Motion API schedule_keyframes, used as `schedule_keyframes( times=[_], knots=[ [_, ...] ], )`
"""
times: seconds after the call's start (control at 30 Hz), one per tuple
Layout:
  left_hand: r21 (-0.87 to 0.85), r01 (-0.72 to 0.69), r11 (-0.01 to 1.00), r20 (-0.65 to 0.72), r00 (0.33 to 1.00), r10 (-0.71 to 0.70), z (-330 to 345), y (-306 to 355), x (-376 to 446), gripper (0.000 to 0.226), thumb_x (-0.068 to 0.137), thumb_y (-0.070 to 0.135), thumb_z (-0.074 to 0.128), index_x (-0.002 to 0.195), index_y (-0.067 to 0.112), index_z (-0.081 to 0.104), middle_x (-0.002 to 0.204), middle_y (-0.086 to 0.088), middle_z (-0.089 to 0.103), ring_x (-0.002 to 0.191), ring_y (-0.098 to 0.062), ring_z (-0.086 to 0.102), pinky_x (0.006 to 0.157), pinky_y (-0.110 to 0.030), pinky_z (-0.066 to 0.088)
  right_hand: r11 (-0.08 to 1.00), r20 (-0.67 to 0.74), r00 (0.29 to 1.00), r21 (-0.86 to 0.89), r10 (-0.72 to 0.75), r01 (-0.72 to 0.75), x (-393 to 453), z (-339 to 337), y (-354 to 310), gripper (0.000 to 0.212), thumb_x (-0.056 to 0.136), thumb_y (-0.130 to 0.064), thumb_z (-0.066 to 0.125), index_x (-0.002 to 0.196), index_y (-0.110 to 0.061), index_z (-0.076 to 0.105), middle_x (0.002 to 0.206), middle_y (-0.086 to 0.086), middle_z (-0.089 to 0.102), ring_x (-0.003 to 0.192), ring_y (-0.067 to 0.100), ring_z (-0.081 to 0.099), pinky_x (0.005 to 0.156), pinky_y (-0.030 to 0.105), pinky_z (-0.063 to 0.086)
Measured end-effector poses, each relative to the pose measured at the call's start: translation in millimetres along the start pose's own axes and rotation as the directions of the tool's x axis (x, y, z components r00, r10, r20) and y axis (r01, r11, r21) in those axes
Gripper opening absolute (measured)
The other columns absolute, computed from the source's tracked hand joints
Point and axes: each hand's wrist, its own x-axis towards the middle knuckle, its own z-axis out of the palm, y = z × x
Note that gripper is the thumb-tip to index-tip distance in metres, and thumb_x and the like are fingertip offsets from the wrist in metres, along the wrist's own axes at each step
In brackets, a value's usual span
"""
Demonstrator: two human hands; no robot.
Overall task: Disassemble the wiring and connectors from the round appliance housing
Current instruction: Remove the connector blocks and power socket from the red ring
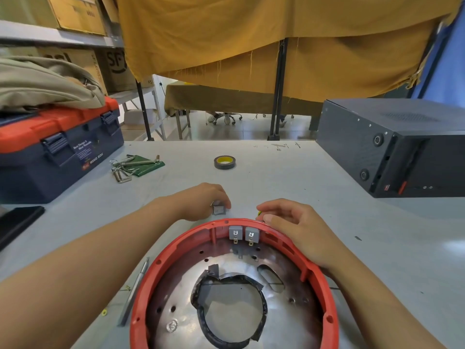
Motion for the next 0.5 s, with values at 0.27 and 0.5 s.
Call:
schedule_keyframes(
  times=[0.27,0.5],
  knots=[
    [-0.062,0.069,0.996,-0.014,0.997,-0.07,1.5,-5.0,-6.5,0.055,0.086,-0.003,0.046,0.131,0.027,0.054,0.135,0.003,0.054,0.121,-0.017,0.045,0.09,-0.019,0.031,1.0,0.018,1.0,-0.025,0.013,-0.012,-0.6,-1.3,-2.0,0.016,0.091,-0.017,0.062,0.103,-0.024,0.07,0.098,-0.002,0.072,0.094,0.01,0.067,0.093,0.032,0.051],
    [-0.395,-0.034,0.918,-0.154,0.988,-0.029,-19.4,33.5,-33.7,0.025,0.093,0.026,0.055,0.117,0.025,0.063,0.119,0.008,0.064,0.106,-0.004,0.058,0.099,-0.027,0.044,0.995,0.037,0.999,-0.096,0.0,0.004,0.3,-3.5,-3.4,0.017,0.085,-0.015,0.069,0.097,-0.026,0.071,0.096,-0.006,0.072,0.089,0.005,0.066,0.084,0.02,0.05]
  ],
)
